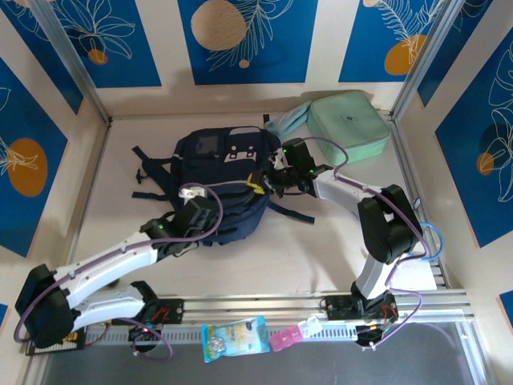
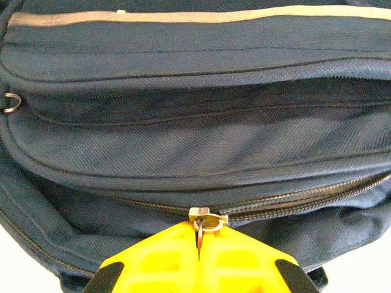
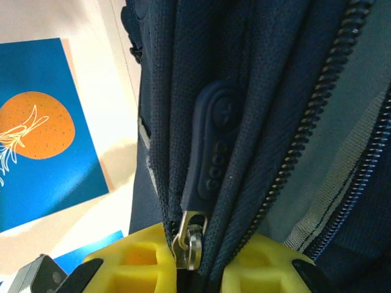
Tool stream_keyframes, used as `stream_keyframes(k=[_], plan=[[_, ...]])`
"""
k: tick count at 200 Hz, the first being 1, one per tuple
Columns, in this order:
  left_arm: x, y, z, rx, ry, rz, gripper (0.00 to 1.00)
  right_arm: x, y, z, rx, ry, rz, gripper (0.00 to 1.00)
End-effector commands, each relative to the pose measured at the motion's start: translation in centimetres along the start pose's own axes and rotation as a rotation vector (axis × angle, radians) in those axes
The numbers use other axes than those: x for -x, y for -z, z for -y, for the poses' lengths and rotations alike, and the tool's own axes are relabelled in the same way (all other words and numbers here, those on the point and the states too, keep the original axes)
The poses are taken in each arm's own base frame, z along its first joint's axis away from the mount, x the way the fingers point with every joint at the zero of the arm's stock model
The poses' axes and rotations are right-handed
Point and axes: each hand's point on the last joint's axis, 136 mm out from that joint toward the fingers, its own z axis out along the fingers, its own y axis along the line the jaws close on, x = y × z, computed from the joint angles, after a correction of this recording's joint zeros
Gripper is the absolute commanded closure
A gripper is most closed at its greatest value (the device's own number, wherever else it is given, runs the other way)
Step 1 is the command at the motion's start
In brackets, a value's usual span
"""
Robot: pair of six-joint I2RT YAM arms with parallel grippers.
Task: Pack the student bag
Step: Rotate the student bag at the top-center of the table.
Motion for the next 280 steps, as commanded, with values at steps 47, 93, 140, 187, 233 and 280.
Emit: stream_keyframes(k=[47, 93, 140, 187, 233, 280], plan=[[3.6, 1.6, 7.0, -0.272, -0.295, 0.007, 1.00, 2.4, 3.2, -1.0, 0.085, -0.044, 0.190, 0.59], [4.6, 1.1, 11.9, -0.426, -0.345, -0.039, 1.00, 0.7, 5.0, 1.1, -0.003, -0.250, 0.239, 0.38], [3.5, 0.1, 14.3, -0.522, -0.342, -0.100, 1.00, -1.2, 5.4, 1.6, -0.075, -0.372, 0.204, 0.34], [3.2, -1.0, 15.6, -0.540, -0.352, -0.116, 1.00, -1.8, 4.1, 2.8, -0.079, -0.406, 0.221, 0.43], [2.8, -1.5, 14.3, -0.467, -0.377, -0.141, 1.00, -1.1, 3.4, 2.2, -0.062, -0.335, 0.207, 0.73], [0.0, -1.3, 8.4, -0.273, -0.462, -0.215, 1.00, 1.1, 6.5, 1.2, -0.006, -0.281, 0.279, 0.84]])
